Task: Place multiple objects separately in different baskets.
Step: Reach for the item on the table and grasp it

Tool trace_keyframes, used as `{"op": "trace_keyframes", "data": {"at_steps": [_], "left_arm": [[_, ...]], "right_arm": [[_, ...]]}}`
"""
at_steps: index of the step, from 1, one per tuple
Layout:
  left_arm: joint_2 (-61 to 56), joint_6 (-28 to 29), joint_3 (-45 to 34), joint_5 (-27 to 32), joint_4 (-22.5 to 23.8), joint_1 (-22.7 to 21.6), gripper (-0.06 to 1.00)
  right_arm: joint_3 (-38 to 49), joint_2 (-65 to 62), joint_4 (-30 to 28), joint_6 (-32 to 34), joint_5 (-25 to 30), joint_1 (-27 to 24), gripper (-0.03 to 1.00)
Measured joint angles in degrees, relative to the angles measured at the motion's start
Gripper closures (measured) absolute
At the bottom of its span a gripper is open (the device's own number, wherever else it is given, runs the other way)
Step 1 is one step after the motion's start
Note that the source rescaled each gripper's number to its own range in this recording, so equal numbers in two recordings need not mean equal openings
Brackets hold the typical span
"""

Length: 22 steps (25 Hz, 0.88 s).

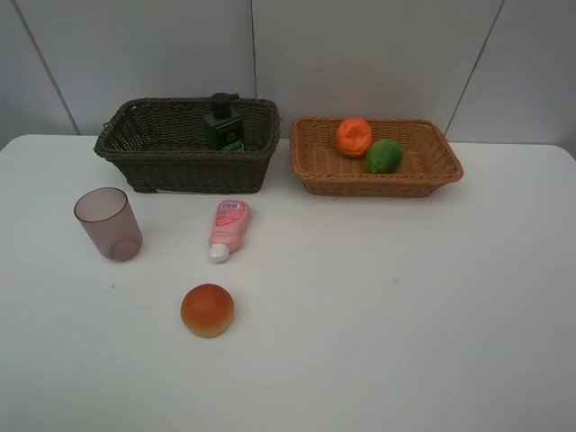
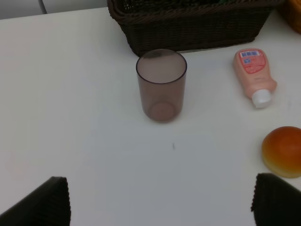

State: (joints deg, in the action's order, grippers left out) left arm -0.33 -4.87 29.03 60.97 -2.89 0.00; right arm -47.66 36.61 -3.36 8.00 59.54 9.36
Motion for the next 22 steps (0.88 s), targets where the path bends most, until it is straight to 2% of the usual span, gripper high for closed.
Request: {"op": "trace_keyframes", "data": {"at_steps": [6,14,22], "left_arm": [[0.0,0.0,0.0,0.0,0.0,0.0,-0.06],[0.0,0.0,0.0,0.0,0.0,0.0,-0.06],[0.0,0.0,0.0,0.0,0.0,0.0,-0.06]], "right_arm": [[4.6,-12.4,0.0,-0.1,0.4,0.0,-0.01],[15.1,-30.2,-0.3,-0.4,-0.5,0.0,-0.01],[17.6,-36.8,-0.5,-1.0,1.1,-0.1,-0.01]]}}
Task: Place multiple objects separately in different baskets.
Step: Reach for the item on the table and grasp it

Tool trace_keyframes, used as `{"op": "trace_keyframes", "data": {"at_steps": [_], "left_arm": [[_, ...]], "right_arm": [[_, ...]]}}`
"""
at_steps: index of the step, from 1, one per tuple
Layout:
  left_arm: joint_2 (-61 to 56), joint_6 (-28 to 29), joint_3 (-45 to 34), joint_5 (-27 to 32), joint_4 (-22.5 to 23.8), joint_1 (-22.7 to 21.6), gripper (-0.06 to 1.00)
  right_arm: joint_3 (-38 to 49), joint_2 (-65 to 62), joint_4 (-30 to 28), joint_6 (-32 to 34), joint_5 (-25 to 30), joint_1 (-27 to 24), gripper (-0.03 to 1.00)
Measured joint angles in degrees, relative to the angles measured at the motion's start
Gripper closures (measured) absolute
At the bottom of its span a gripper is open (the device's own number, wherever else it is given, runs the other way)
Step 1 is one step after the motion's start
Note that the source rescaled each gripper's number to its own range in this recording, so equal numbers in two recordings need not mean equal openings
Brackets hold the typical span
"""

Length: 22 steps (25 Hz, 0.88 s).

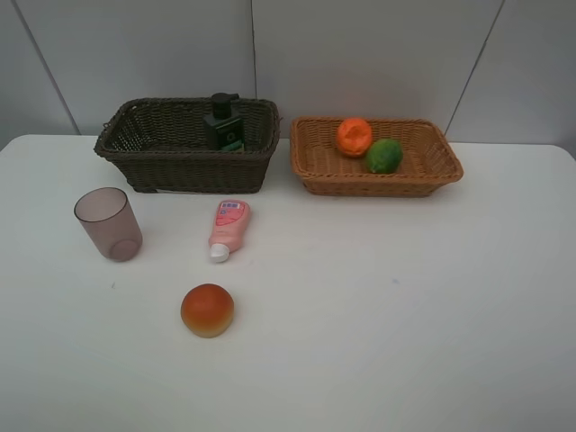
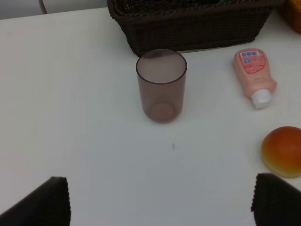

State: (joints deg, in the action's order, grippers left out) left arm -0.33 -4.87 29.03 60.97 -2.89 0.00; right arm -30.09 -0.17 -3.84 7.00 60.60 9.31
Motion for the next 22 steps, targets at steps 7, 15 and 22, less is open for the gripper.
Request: {"op": "trace_keyframes", "data": {"at_steps": [7,15,22], "left_arm": [[0.0,0.0,0.0,0.0,0.0,0.0,-0.06],[0.0,0.0,0.0,0.0,0.0,0.0,-0.06],[0.0,0.0,0.0,0.0,0.0,0.0,-0.06]], "right_arm": [[0.0,0.0,-0.1,-0.2,0.0,-6.7,-0.01],[0.0,-0.1,0.6,-1.9,0.0,-11.6,-0.01],[0.0,-0.1,0.6,-2.0,0.0,-11.6,-0.01]]}}
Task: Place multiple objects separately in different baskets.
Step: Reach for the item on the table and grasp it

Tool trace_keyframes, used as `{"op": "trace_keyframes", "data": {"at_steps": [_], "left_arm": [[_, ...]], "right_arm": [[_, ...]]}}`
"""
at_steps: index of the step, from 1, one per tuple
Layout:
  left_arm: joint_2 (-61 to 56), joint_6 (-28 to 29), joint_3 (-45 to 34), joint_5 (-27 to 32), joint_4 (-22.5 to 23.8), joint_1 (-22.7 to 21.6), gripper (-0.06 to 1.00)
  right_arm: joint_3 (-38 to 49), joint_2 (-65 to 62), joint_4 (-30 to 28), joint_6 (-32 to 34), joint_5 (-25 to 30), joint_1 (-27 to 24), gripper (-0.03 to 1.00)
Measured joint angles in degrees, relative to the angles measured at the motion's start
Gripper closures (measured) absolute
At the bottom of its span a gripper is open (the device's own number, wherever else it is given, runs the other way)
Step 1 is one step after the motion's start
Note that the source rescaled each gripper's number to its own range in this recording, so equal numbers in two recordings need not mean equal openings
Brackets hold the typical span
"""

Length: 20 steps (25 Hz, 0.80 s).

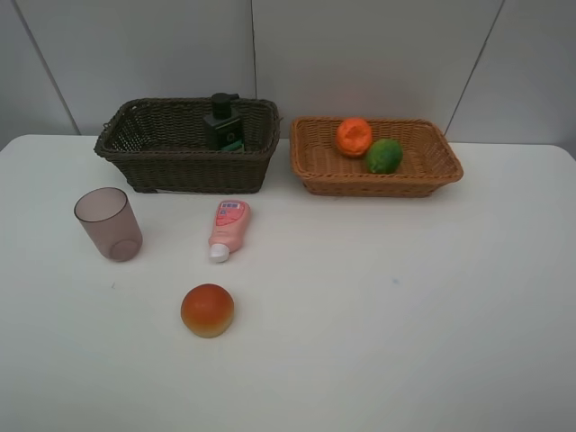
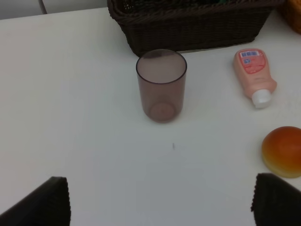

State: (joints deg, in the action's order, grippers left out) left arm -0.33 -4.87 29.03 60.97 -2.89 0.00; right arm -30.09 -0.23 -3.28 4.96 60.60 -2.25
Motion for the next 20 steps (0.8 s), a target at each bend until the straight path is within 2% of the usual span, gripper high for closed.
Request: {"op": "trace_keyframes", "data": {"at_steps": [20], "left_arm": [[0.0,0.0,0.0,0.0,0.0,0.0,-0.06]], "right_arm": [[0.0,0.0,0.0,0.0,0.0,0.0,-0.01]]}}
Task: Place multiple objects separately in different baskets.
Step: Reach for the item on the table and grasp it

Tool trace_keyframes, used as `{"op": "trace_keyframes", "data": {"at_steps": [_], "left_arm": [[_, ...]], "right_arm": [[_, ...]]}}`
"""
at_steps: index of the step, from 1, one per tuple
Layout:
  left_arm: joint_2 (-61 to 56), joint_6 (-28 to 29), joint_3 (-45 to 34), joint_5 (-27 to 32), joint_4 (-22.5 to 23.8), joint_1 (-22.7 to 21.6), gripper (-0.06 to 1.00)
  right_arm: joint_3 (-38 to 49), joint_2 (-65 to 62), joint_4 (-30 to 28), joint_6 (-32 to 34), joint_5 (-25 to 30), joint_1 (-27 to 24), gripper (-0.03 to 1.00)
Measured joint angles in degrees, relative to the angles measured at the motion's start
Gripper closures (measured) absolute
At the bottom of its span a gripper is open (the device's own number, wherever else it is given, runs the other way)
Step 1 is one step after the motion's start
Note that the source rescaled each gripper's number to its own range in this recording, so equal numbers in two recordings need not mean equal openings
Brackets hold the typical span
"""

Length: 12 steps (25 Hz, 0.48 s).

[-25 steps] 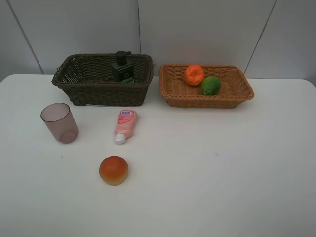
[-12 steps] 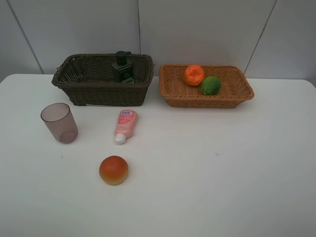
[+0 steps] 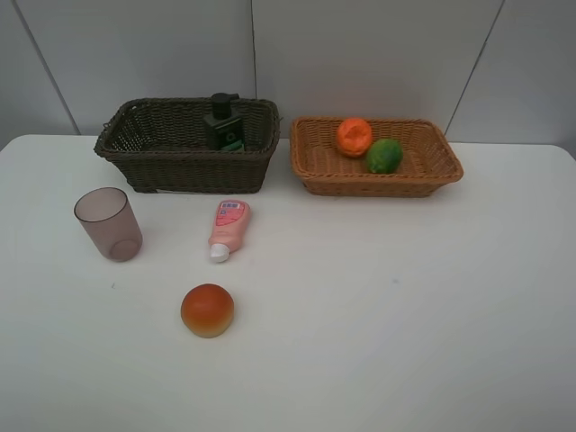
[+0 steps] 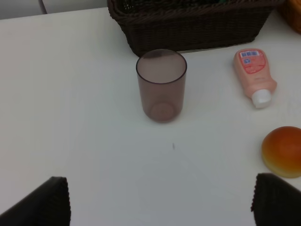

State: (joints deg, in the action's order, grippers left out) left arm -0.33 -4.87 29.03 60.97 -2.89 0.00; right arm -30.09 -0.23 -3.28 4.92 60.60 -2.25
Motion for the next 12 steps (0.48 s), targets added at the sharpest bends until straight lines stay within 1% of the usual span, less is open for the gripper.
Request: {"op": "trace_keyframes", "data": {"at_steps": [3,5,8,12], "left_arm": [[0.0,0.0,0.0,0.0,0.0,0.3,-0.06],[0.0,0.0,0.0,0.0,0.0,1.9,-0.06],[0.0,0.0,0.0,0.0,0.0,5.4,-0.06],[0.0,0.0,0.0,0.0,0.0,6.8,-0.06]], "right_arm": [[0.0,0.0,0.0,0.0,0.0,0.0,-0.01],[0.0,0.0,0.0,0.0,0.0,0.0,-0.01],[0.0,0.0,0.0,0.0,0.0,0.0,-0.01],[0.0,0.0,0.0,0.0,0.0,0.0,-0.01]]}}
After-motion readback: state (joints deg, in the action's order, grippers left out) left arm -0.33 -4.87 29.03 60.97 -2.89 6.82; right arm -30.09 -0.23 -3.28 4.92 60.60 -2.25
